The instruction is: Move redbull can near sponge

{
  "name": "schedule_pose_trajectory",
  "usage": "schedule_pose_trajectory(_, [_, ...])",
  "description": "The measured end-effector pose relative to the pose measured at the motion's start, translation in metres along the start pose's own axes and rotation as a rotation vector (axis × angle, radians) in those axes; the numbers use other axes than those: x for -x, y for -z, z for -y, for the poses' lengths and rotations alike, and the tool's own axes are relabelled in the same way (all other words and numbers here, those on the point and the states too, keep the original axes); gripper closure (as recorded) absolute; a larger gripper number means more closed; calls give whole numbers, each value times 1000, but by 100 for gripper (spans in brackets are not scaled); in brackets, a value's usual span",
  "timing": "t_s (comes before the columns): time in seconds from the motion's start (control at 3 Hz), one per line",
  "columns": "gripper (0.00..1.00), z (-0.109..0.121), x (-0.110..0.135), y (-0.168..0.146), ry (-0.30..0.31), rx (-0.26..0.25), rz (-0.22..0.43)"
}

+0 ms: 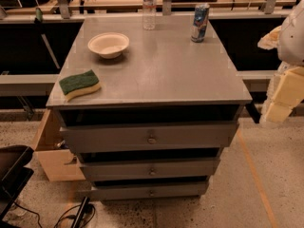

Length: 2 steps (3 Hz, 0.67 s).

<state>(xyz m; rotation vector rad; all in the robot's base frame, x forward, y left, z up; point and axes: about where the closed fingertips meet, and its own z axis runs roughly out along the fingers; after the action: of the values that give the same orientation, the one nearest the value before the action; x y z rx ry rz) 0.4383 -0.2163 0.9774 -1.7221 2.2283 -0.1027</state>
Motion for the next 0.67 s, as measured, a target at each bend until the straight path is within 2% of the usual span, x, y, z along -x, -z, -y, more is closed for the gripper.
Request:
schedule_pose_trajectory(0.33, [0,0,0,0,0,0,0])
schedule_pose_trajectory(0.67, [0,18,4,-1,-7,-62,46])
